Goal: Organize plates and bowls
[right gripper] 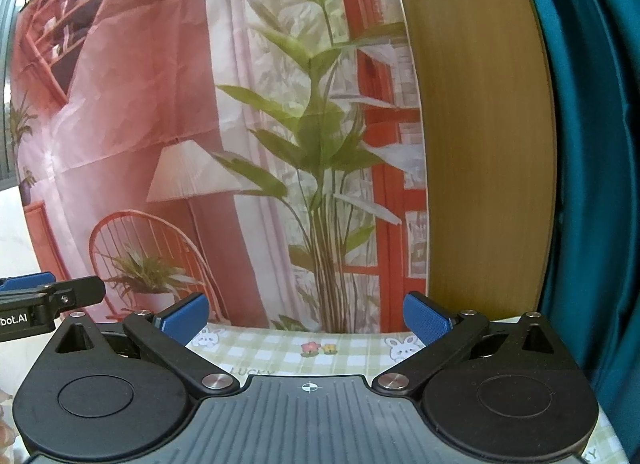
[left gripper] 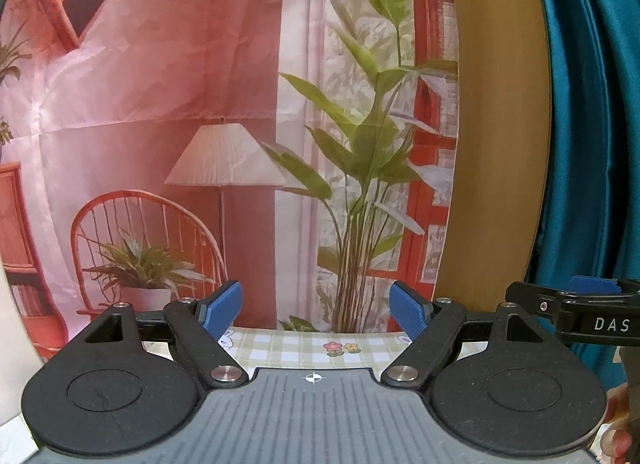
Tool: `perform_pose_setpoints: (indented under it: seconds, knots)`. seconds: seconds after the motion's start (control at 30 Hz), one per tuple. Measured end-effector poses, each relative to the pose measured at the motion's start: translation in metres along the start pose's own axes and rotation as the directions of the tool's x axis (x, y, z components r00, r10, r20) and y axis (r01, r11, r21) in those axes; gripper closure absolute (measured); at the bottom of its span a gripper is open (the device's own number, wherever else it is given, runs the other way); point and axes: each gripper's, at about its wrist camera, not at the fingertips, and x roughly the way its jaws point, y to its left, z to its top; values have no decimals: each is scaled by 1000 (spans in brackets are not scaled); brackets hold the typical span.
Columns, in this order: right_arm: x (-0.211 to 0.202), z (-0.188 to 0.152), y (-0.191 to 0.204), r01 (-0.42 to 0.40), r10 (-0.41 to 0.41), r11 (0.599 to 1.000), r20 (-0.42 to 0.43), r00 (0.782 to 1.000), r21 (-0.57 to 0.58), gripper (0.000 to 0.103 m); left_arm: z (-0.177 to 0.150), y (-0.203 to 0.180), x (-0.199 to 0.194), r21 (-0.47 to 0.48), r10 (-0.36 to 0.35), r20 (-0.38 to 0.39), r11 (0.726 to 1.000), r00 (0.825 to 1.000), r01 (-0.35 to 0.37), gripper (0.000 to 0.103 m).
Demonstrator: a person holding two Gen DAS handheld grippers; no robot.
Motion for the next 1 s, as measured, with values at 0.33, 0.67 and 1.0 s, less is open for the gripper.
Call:
perform_pose_setpoints:
  seconds: [0.33, 0.67, 1.0]
  knots:
    - [-9, 4, -1, -2, 2, 1000, 19, 1000, 1, 0, 2, -2, -5, -9, 0, 9, 1000, 1000, 1, 20]
    - [-12, 6, -1, 0, 0, 1000, 26, 1000, -1, 0, 2, 0, -6, -13, -8, 14, 1000, 1000, 8, 20]
    - [-12, 5, 0, 1, -1, 1000, 26, 1000, -3, 0, 2, 2, -4, -22, -3, 5, 1000, 1000, 3, 20]
